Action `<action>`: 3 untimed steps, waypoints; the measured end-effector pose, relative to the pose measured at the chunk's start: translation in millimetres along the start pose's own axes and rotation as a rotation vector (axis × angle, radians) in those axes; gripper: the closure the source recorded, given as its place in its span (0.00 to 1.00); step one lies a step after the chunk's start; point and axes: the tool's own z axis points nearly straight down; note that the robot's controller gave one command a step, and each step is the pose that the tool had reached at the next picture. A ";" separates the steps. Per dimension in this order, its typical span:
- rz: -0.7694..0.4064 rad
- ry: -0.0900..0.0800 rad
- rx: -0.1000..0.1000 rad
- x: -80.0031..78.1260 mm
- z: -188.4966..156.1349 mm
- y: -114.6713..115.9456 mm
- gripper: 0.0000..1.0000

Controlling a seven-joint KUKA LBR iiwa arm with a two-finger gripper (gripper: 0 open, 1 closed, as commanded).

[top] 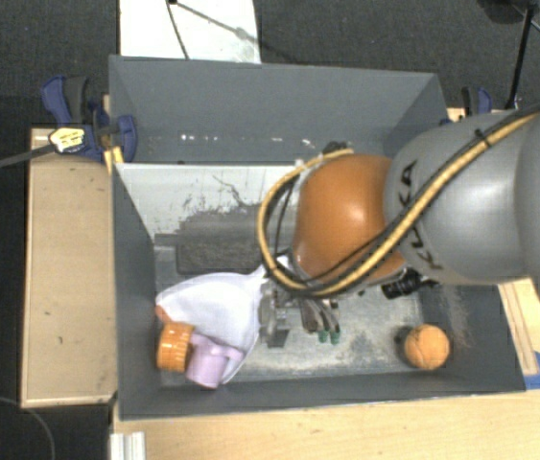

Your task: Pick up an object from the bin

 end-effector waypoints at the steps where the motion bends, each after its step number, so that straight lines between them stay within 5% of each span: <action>1: -0.003 0.000 0.000 0.0 0.0 0.0 1.00; 2: 0.021 0.000 0.000 -38.6 -1.4 7.1 1.00; 3: 0.027 -0.005 0.000 -38.4 -0.8 2.5 1.00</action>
Offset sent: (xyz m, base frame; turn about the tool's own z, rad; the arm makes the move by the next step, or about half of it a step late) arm 0.0523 0.0089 0.0013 0.0334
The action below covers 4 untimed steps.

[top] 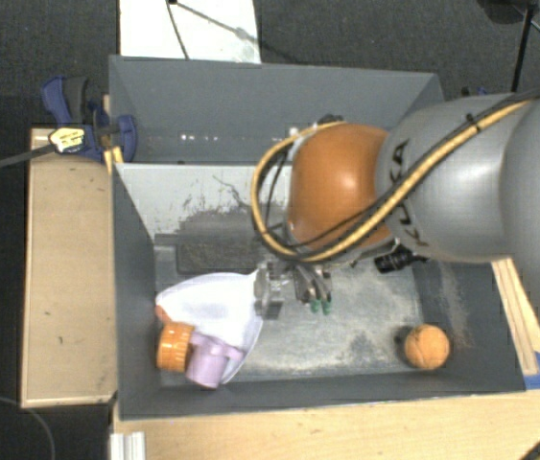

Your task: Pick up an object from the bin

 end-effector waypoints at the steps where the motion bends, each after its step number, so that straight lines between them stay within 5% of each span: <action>1: -0.052 0.004 0.000 29.3 19.7 -29.1 1.00; 2: -0.102 0.005 0.001 10.9 23.1 -63.4 1.00; 3: -0.082 0.004 0.000 -13.1 1.7 -40.4 0.00; 4: -0.078 0.002 -0.001 -19.2 -5.4 -26.6 0.00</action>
Offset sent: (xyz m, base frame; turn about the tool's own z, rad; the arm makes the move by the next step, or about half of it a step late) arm -0.0075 -0.0702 -0.0239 -0.1059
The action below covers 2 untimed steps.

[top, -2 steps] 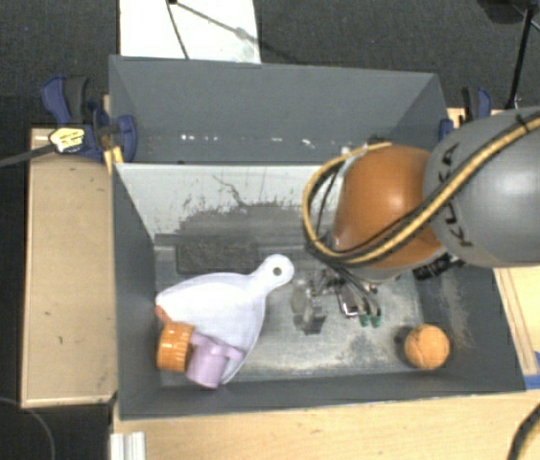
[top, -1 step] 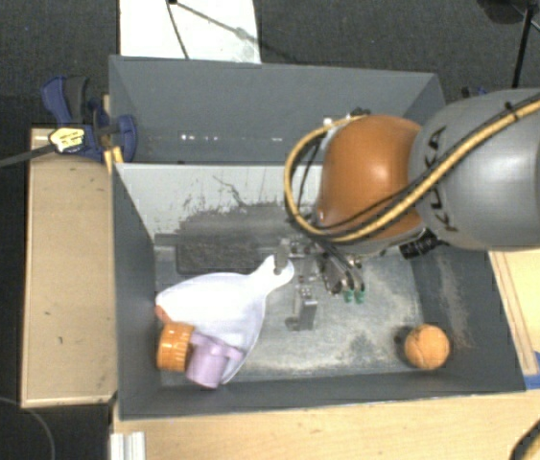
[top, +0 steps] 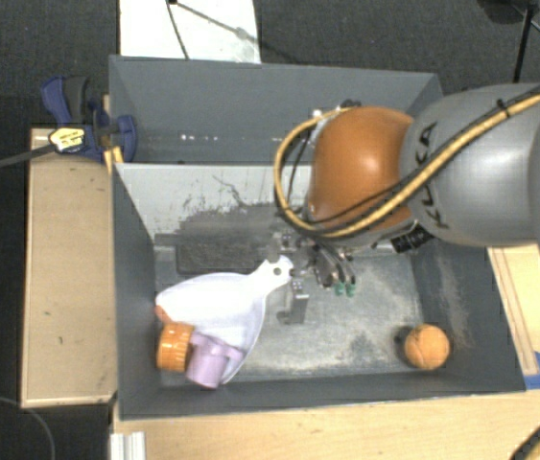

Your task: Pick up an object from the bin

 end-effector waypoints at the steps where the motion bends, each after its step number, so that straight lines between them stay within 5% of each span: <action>1: -0.017 0.000 0.002 -6.1 10.1 4.4 0.00; 2: -0.104 -0.001 0.002 -22.0 50.4 19.2 0.00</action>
Offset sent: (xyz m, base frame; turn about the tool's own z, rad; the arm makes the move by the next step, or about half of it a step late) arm 0.0232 0.0241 -0.0602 -0.1144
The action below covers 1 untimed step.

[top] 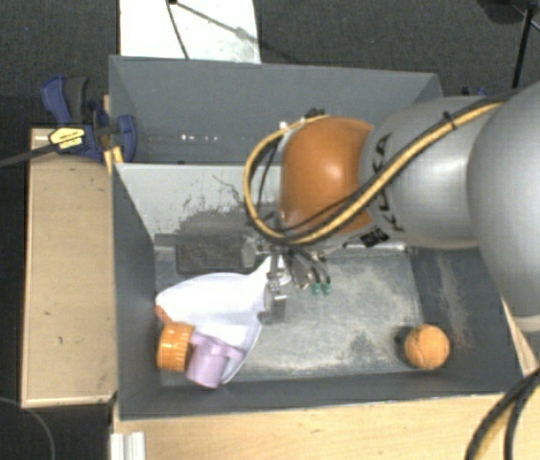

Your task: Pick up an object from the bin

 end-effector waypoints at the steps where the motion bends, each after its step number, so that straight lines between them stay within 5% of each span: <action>1: -0.089 -0.029 -0.004 -14.3 25.3 31.6 1.00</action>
Offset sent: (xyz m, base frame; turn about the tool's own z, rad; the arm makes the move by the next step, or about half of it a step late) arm 0.0000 0.0000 0.0000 0.0000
